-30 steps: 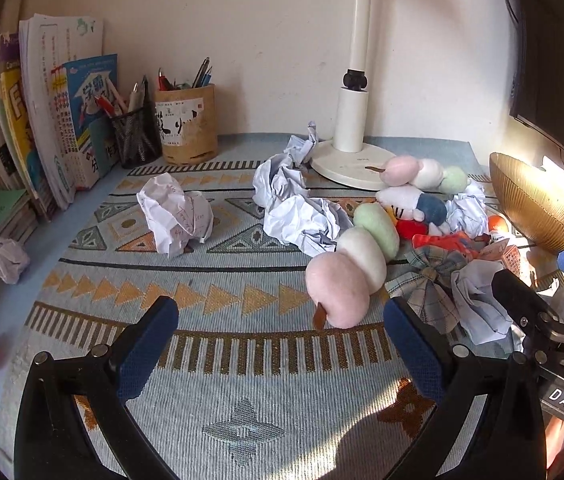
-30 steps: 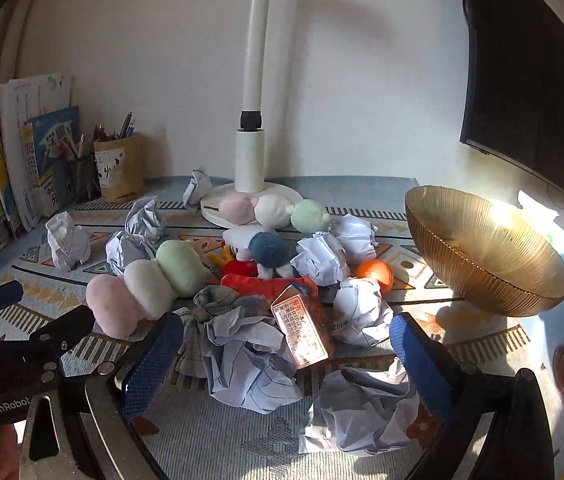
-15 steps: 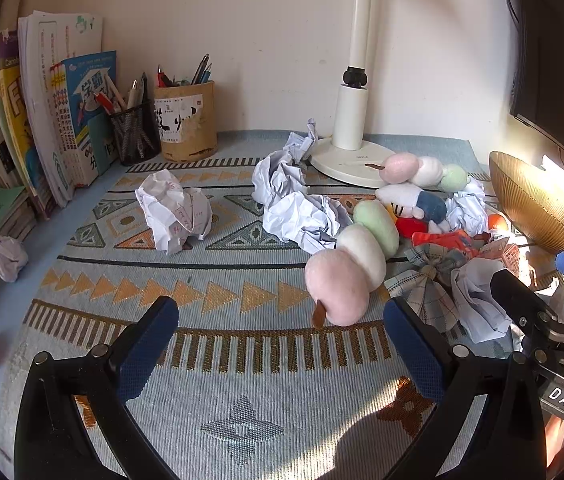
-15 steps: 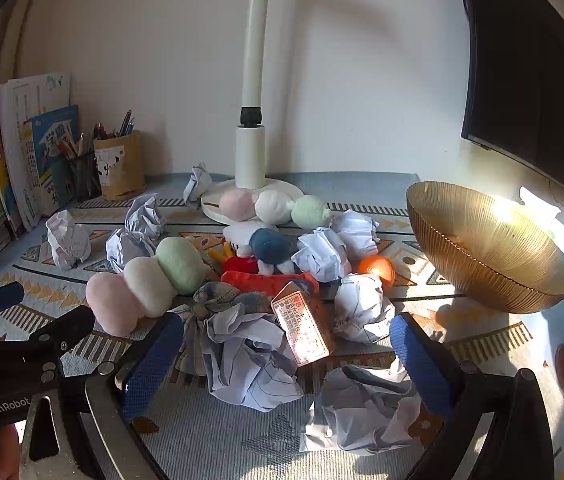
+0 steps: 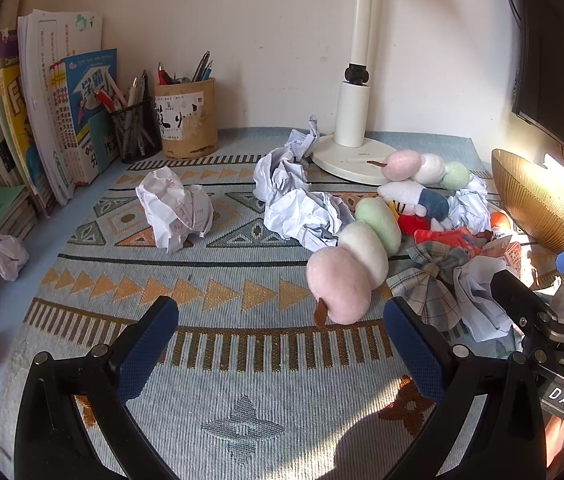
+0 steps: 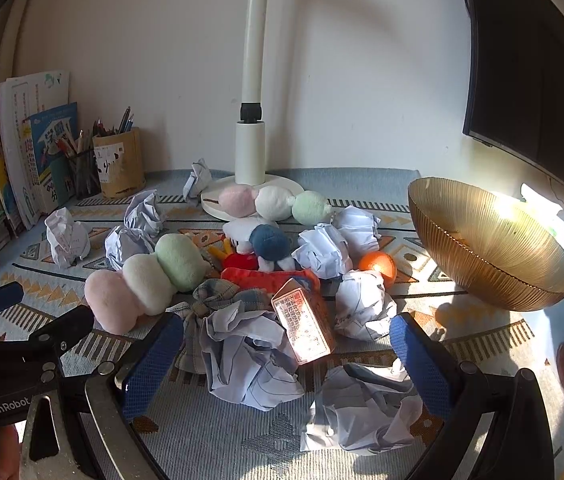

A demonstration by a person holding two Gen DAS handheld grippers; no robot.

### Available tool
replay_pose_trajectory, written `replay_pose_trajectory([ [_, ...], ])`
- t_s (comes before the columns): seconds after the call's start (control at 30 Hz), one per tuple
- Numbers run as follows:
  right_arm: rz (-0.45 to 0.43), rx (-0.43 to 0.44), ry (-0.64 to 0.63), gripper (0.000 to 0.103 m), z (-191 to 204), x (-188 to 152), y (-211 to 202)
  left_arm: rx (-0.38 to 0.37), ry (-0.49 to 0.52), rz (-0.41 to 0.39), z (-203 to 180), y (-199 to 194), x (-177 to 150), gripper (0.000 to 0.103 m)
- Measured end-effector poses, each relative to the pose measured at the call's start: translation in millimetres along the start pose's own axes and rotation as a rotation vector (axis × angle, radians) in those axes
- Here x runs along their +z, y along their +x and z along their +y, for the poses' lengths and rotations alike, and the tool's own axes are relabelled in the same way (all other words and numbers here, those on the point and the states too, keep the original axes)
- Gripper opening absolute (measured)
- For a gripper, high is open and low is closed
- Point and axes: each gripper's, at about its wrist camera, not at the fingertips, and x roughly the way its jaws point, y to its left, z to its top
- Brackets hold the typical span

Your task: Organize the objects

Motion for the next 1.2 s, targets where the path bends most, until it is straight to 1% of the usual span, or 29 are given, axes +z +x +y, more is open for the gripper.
replay_pose_trajectory([
  [1.2, 0.022, 0.004, 0.002, 0.103, 2.7, -0.4, 3.0, 0.009, 0.001, 0.007, 0.3, 1.4, -1.1, 0.102],
])
